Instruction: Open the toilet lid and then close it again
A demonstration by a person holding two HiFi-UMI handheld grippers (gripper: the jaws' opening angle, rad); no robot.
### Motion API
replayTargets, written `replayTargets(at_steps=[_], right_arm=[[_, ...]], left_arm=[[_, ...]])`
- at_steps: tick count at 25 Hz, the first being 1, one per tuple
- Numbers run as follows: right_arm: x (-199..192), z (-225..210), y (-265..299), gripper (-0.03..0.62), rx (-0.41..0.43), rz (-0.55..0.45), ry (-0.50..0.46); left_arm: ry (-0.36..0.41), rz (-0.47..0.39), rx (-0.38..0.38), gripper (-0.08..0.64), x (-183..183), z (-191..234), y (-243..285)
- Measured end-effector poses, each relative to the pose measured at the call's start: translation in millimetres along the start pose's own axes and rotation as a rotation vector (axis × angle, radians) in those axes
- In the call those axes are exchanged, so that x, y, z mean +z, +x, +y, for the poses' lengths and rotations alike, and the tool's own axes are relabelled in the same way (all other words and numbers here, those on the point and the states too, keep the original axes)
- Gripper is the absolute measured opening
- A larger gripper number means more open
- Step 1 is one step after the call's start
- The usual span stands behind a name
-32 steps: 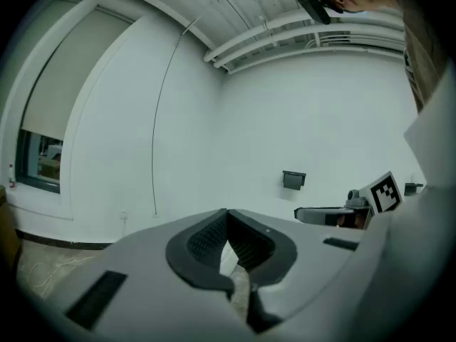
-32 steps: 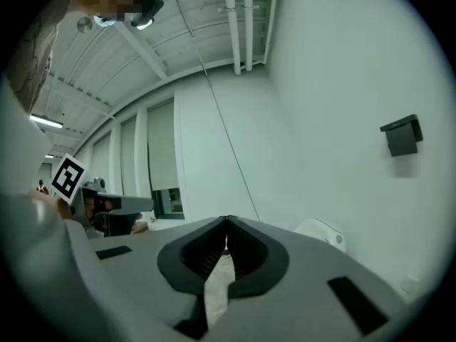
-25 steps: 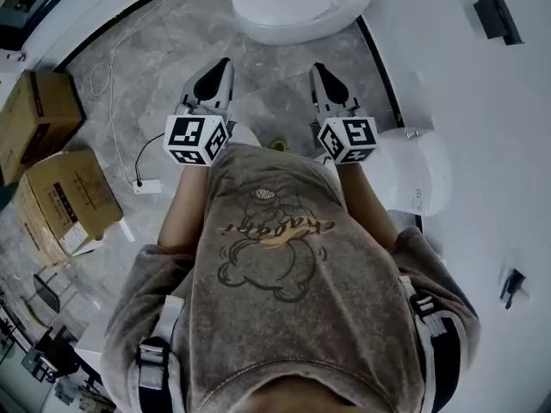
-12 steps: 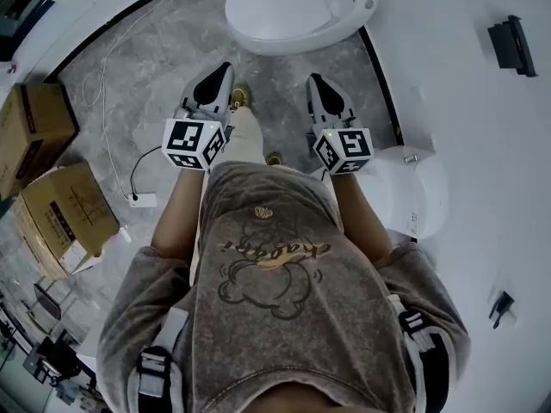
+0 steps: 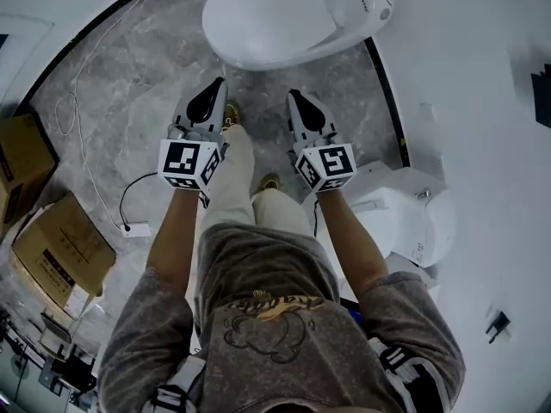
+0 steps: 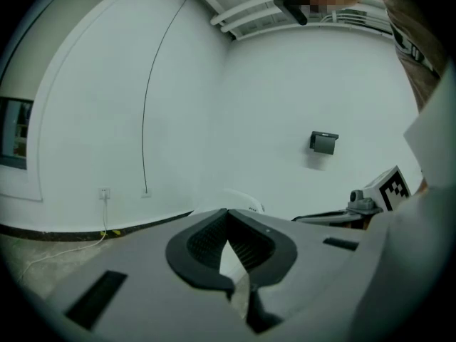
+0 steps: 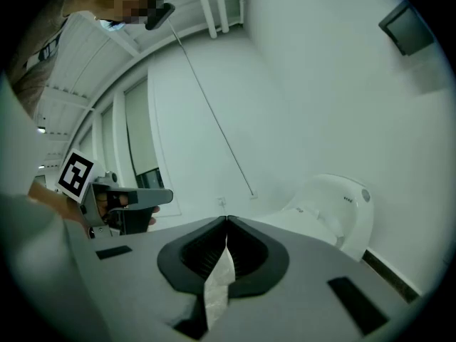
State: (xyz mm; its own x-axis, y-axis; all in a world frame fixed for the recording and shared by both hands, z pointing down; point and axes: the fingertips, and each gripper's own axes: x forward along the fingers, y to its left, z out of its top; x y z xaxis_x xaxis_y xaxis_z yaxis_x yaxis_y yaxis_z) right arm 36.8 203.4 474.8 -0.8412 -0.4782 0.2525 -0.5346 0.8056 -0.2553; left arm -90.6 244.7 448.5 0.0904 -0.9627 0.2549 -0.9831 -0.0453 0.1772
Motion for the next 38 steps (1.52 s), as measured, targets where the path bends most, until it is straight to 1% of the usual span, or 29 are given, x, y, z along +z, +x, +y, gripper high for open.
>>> replayTargets(at_steps=[2, 6, 9, 13, 16, 19, 22, 27, 33, 36, 38], right_arm=[[-30, -14, 27, 0.026, -0.016, 0.016, 0.011], [-93, -40, 75, 0.026, -0.048, 0.054, 0.026], [-135, -57, 105, 0.026, -0.063, 0.076, 0.041], [-192, -69, 132, 0.026, -0.068, 0.126, 0.057], [-221, -79, 156, 0.026, -0.078, 0.139, 0.065], [-239, -88, 174, 0.026, -0.085, 0.143, 0.076], [-256, -95, 190, 0.026, -0.081, 0.156, 0.081], [-279, -104, 203, 0.026, -0.076, 0.188, 0.087], [-277, -105, 211, 0.026, -0.081, 0.175, 0.104], [-273, -105, 211, 0.026, -0.085, 0.173, 0.098], [-269, -103, 211, 0.026, -0.083, 0.167, 0.093]], left_arm=[[-0.008, 0.026, -0.016, 0.009, -31, 16, 24], [0.01, 0.081, -0.051, 0.009, -95, 42, 62], [0.0, 0.101, -0.047, 0.009, -141, 63, 90], [-0.038, 0.134, -0.034, 0.009, -202, 81, 119], [-0.044, 0.154, -0.039, 0.009, -235, 94, 138], [-0.038, 0.176, -0.037, 0.009, -261, 108, 152], [-0.032, 0.19, -0.022, 0.009, -281, 121, 165], [-0.037, 0.212, -0.019, 0.009, -304, 127, 181], [-0.044, 0.21, -0.022, 0.009, -307, 129, 186], [-0.03, 0.218, -0.024, 0.009, -304, 128, 186], [-0.036, 0.21, -0.023, 0.009, -301, 128, 185]])
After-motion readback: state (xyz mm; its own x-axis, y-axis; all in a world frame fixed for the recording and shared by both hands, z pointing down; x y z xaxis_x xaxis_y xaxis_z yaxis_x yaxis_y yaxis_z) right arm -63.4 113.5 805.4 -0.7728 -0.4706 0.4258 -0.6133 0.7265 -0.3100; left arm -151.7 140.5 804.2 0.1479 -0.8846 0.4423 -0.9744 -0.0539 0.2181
